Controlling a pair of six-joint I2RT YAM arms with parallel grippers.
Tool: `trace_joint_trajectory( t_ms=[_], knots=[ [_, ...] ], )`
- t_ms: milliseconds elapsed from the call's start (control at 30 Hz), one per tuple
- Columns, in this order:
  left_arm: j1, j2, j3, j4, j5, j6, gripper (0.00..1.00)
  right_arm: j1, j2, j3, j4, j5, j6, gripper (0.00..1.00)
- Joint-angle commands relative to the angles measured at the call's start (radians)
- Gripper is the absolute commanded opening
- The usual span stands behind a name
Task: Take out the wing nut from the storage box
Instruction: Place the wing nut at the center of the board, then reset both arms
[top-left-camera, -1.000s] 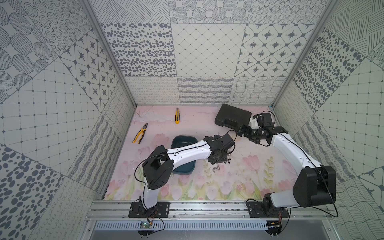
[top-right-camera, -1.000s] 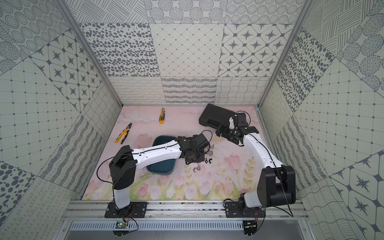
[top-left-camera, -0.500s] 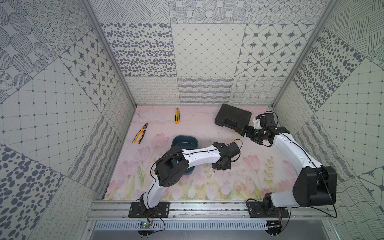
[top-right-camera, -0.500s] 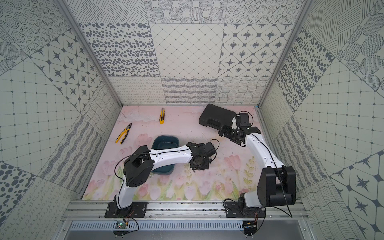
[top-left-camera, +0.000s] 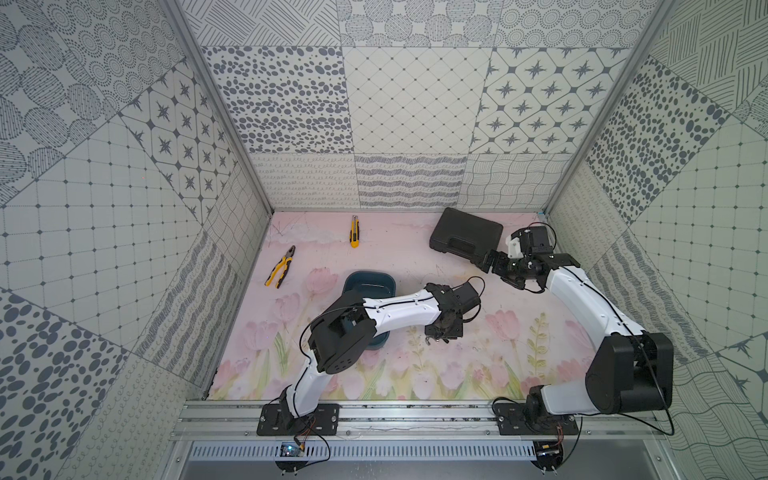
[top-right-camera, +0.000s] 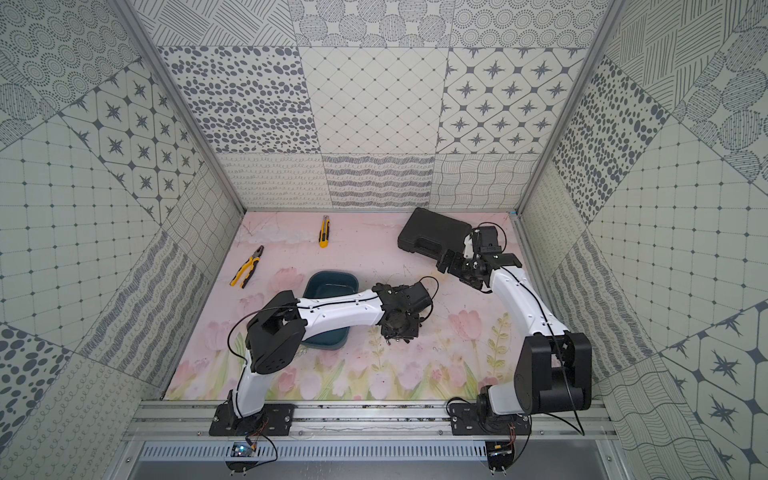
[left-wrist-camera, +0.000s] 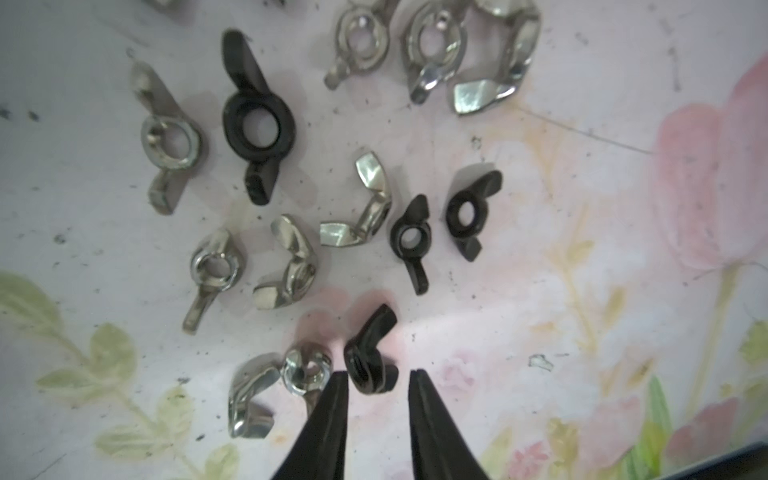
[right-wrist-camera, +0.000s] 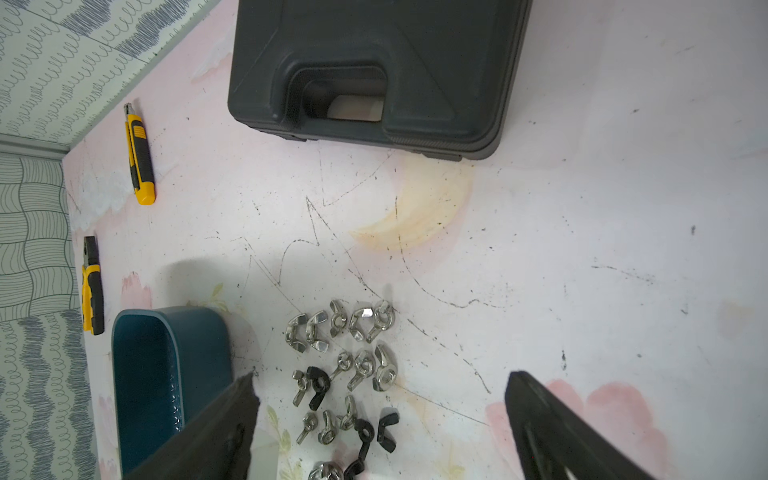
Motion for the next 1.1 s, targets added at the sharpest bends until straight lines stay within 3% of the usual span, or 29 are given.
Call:
trace_joint_trajectory(
  t_ms=[0, 233, 333, 400, 433, 667, 867, 1067],
  knots=[
    [0.035, -0.094, 0.014, -0.023, -0.028, 0.028, 0.31, 0.0, -0.018, -0.007, 0.015, -0.008, -0.014, 0.97],
    [0.184, -0.321, -0.084, 0.018, -0.106, 0.138, 0.33, 0.059, -0.015, -0.009, 0.003, 0.049, -0.046, 0.97],
    [0.276, -0.435, -0.141, 0.046, -0.166, 0.233, 0.41, 0.09, -0.011, -0.004, 0.0, 0.082, -0.051, 0.97],
    [0.341, -0.504, -0.179, 0.054, -0.219, 0.277, 0.68, 0.107, -0.007, 0.004, 0.0, 0.096, -0.053, 0.97],
    [0.373, -0.531, -0.197, 0.057, -0.234, 0.287, 0.97, 0.115, -0.004, 0.007, 0.001, 0.1, -0.055, 0.97],
    [0.608, -0.687, -0.374, 0.028, -0.341, 0.262, 0.99, 0.149, 0.024, 0.029, 0.0, 0.097, -0.061, 0.97],
    [0.706, -0.784, -0.589, 0.086, -0.479, 0.175, 0.99, 0.156, 0.051, 0.029, 0.017, 0.081, -0.063, 0.97],
    [0.723, -0.854, -0.757, 0.327, -0.633, 0.27, 0.99, 0.158, 0.063, 0.024, 0.027, 0.083, -0.072, 0.97]
  ],
)
